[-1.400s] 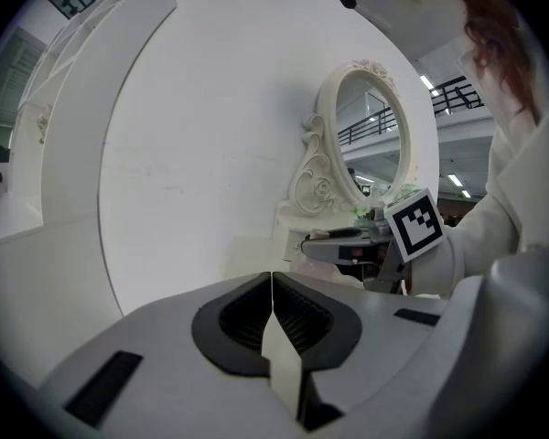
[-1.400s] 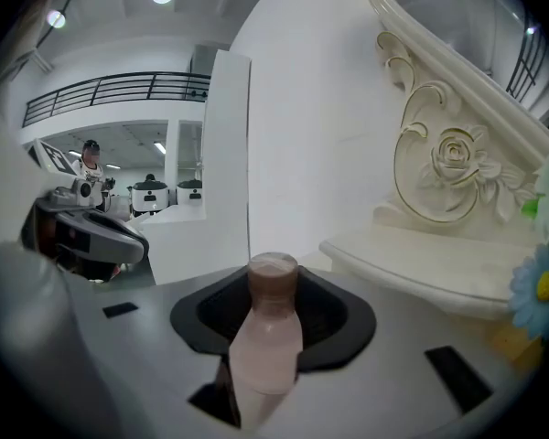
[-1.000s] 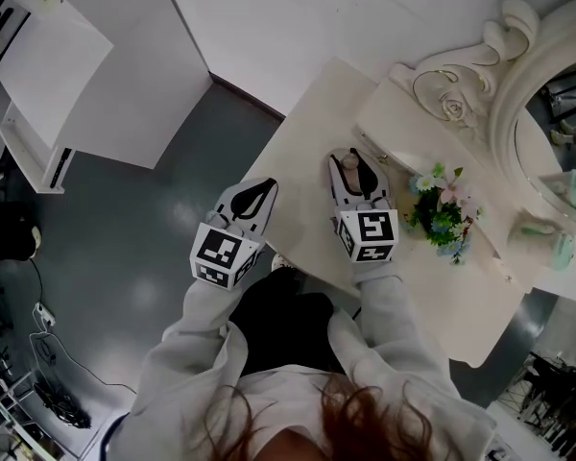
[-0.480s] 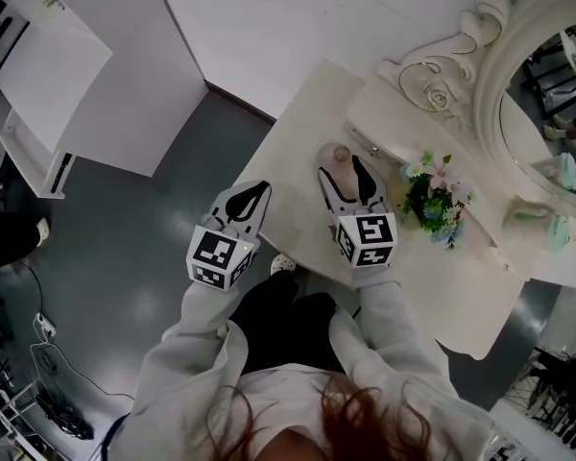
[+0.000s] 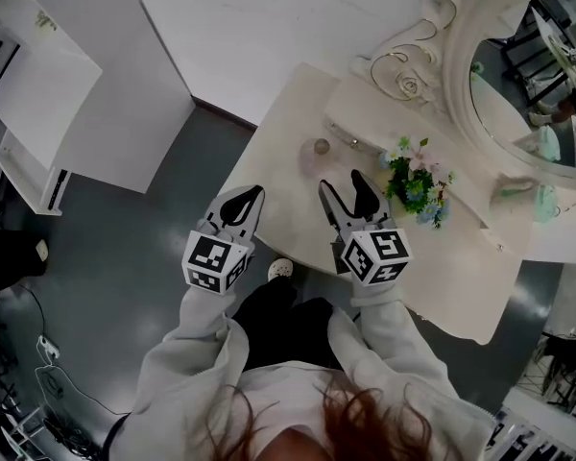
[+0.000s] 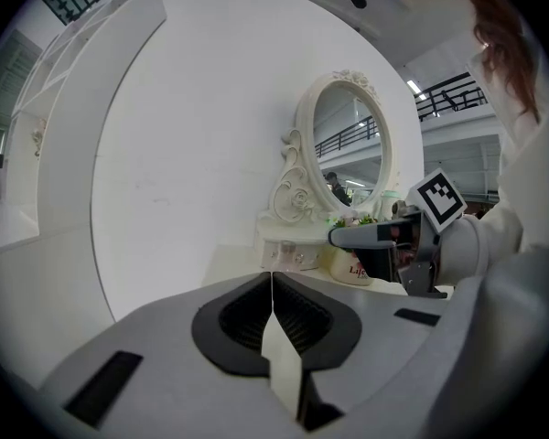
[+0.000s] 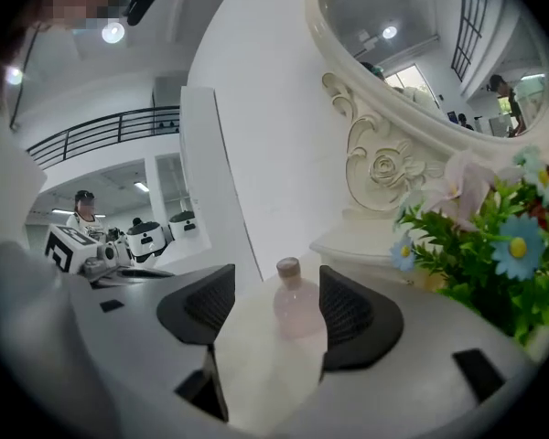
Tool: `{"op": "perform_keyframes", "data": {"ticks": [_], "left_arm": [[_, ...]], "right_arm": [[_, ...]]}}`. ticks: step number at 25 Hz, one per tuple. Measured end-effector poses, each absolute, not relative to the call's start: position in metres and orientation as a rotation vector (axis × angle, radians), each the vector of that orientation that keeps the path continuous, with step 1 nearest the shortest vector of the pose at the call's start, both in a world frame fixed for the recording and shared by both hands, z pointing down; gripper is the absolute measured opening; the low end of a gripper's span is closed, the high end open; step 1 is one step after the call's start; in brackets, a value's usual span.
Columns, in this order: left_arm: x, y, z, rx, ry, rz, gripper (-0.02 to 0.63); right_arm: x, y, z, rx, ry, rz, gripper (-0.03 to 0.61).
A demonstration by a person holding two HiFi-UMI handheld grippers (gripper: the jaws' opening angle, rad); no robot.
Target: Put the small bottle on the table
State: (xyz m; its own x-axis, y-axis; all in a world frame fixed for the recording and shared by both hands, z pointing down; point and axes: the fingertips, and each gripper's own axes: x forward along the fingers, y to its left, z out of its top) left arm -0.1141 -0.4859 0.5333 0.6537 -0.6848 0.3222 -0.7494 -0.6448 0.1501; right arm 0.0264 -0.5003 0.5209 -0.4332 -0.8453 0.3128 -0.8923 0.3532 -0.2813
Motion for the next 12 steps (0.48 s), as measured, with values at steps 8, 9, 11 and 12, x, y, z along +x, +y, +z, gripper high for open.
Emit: {"op": "perform_keyframes", "data": {"ticks": [8, 9, 11, 12], "left_arm": [[-0.098, -0.479, 0.515, 2.636, -1.123, 0.3, 0.018], [-0.096, -0.478, 0.512, 2.641, -1.12, 0.294, 0.018], [-0.093, -0.475, 0.503, 2.656, -1.111, 0.278, 0.018], [-0.091, -0.473, 0.499, 2.665, -1.105, 0.27, 0.018]], "right_arm": [[0.064, -0.468, 0.487, 1.74, -2.44, 0.613, 0.273], [0.07, -0.463, 0.481, 1.779, -2.426, 0.586, 0.24], [0.083, -0.452, 0.468, 1.859, -2.393, 0.519, 0.141], [0.089, -0.447, 0.462, 1.887, -2.381, 0.491, 0.121]]}}
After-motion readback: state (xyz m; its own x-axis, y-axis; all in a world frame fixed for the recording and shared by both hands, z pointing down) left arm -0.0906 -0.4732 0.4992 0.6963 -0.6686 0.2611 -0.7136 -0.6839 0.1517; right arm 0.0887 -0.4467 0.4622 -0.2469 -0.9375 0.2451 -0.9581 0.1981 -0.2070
